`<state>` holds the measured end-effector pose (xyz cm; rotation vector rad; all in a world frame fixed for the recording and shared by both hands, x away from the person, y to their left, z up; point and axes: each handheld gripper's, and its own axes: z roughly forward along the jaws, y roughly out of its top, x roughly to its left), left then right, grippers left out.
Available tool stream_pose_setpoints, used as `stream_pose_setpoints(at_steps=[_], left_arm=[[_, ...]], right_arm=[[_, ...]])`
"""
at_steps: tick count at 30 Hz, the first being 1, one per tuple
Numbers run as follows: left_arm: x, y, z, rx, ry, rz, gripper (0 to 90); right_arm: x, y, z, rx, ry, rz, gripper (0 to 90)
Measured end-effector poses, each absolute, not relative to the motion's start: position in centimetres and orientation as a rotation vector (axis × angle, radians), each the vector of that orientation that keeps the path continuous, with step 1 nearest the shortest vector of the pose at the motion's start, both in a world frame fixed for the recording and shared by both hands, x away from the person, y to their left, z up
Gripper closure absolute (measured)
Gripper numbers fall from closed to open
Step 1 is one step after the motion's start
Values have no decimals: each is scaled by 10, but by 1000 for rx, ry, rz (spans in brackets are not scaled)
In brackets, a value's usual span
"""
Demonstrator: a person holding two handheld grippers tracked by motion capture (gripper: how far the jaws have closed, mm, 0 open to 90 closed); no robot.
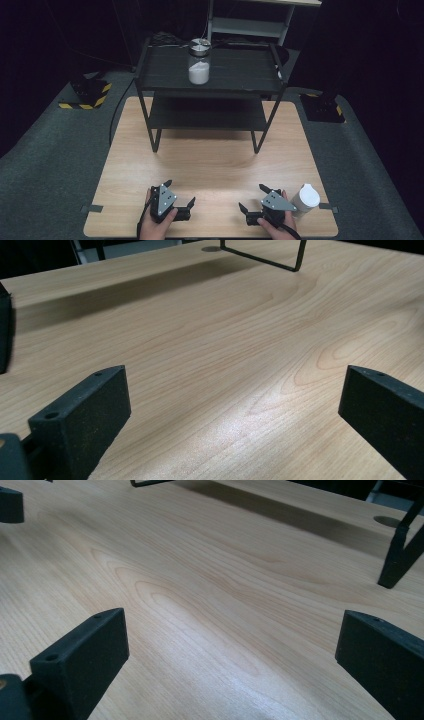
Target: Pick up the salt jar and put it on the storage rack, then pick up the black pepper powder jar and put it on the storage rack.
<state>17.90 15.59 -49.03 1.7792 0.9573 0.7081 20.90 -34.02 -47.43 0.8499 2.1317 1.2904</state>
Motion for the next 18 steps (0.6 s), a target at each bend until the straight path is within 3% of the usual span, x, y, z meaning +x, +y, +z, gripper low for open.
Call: stream_pose_setpoints(at_steps=[18], left_arm=[[178,147,-487,1846,906,749,6]], right_arm=[[208,-345,-477,872,2108,1331,5]])
